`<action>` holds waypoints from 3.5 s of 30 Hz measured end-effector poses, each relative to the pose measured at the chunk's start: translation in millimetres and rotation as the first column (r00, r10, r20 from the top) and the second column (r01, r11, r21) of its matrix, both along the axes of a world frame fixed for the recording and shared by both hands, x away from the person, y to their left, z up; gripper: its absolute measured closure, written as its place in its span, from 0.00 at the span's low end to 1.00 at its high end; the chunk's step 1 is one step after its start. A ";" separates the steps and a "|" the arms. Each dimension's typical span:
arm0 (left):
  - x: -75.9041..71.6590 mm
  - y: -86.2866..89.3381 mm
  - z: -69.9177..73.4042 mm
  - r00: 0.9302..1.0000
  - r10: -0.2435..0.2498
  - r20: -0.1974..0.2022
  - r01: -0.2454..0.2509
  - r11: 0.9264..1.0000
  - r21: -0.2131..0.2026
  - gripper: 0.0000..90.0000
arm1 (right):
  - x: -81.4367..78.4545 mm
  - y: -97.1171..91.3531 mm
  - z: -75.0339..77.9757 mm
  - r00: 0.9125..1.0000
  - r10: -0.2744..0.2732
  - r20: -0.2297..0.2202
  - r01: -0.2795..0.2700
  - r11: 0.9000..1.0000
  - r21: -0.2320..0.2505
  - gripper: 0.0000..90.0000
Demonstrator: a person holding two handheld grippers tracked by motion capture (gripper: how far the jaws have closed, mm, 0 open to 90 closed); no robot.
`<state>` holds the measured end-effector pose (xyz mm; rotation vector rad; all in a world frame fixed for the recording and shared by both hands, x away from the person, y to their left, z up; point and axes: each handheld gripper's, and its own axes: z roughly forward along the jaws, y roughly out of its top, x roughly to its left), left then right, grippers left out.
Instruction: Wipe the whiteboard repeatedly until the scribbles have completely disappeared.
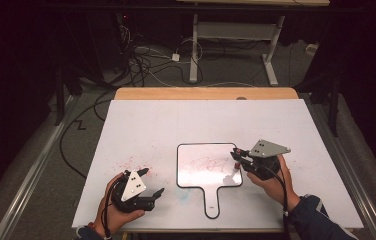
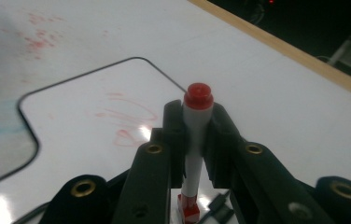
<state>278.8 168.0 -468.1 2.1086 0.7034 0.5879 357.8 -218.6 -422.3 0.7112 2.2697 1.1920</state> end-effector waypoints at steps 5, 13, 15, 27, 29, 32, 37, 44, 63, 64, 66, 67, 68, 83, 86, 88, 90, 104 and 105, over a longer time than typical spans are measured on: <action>0.0 -0.5 -0.2 1.000 -0.003 -0.002 0.003 1.000 0.002 0.23 | -12.2 10.7 -0.9 0.995 0.085 -0.058 -0.082 0.995 0.058 0.90; 0.7 -0.9 -0.2 1.000 -0.003 -0.003 0.003 1.000 0.006 0.23 | -0.2 7.4 -2.4 0.999 0.015 0.038 -0.015 1.000 -0.013 0.90; 1.0 -1.4 -0.5 1.000 -0.005 -0.005 0.005 1.000 0.008 0.23 | 5.8 5.2 -3.2 0.998 -0.011 0.063 0.013 1.000 -0.028 0.90; 1.6 -2.8 -1.1 1.000 -0.012 -0.007 0.012 1.000 0.008 0.23 | 0.9 35.7 -6.6 0.994 0.110 -0.020 -0.108 0.991 0.084 0.90; 1.7 -2.8 -1.3 1.000 -0.011 -0.008 0.011 1.000 0.008 0.23 | -1.5 38.6 -6.4 0.992 0.126 -0.011 -0.125 0.990 0.069 0.90; 2.5 -3.1 -1.9 1.000 -0.012 -0.012 0.012 1.000 0.007 0.23 | 3.6 37.1 -6.5 0.993 0.116 -0.001 -0.115 0.991 0.064 0.90; 2.8 -4.3 -2.6 1.000 -0.014 -0.015 0.014 1.000 0.013 0.23 | 29.3 26.6 -8.9 0.998 0.035 0.048 -0.038 0.997 0.061 0.90; 3.6 -4.0 -3.5 1.000 -0.014 -0.020 0.014 1.000 0.012 0.23 | 34.6 24.8 -10.6 0.998 0.011 0.069 -0.015 0.998 0.054 0.90; 3.5 -3.8 -3.6 1.000 -0.018 -0.024 0.019 1.000 0.015 0.23 | 29.3 24.1 -8.6 0.999 0.035 0.039 -0.037 0.998 0.051 0.90; 3.1 -3.8 -3.4 1.000 -0.018 -0.023 0.018 1.000 0.016 0.23 | 26.8 24.7 -8.3 0.998 0.051 0.025 -0.053 0.997 0.062 0.90; 2.5 -3.4 -2.8 1.000 -0.020 -0.021 0.021 1.000 0.016 0.23 | 19.0 27.1 -6.9 0.997 0.075 0.010 -0.075 0.996 0.054 0.90; 2.3 -3.3 -2.6 1.000 -0.020 -0.020 0.021 1.000 0.016 0.23 | 15.6 27.6 -6.3 0.996 0.091 0.000 -0.091 0.994 0.059 0.90; 2.4 -3.3 -2.5 1.000 -0.021 -0.019 0.021 1.000 0.016 0.23 | 11.8 28.0 -6.0 0.995 0.102 -0.015 -0.101 0.993 0.067 0.90; 2.8 -3.8 -3.2 0.999 -0.026 -0.024 0.027 0.999 0.019 0.23 | 31.2 12.8 -8.7 0.999 0.012 0.049 -0.014 0.999 0.045 0.90; 2.5 -4.1 -3.1 0.999 -0.028 -0.024 0.029 0.999 0.021 0.23 | 26.2 13.6 -7.8 0.999 0.041 0.012 -0.042 0.997 0.066 0.90; 2.2 -4.3 -2.9 0.999 -0.030 -0.025 0.030 0.999 0.022 0.23 | 20.3 15.4 -7.0 0.998 0.068 -0.017 -0.067 0.994 0.083 0.90; 2.0 -4.4 -2.9 0.999 -0.031 -0.025 0.031 0.999 0.022 0.23 | 12.5 17.9 -5.5 0.994 0.103 -0.037 -0.099 0.992 0.083 0.90; 2.2 -4.5 -3.0 0.999 -0.033 -0.024 0.033 0.999 0.023 0.23 | 11.9 8.6 -4.5 0.999 0.050 0.019 -0.050 0.999 0.014 0.90; 2.3 -4.5 -3.0 0.999 -0.033 -0.024 0.033 0.999 0.022 0.23 | 14.2 6.2 -4.5 0.999 0.032 0.023 -0.032 0.999 0.013 0.90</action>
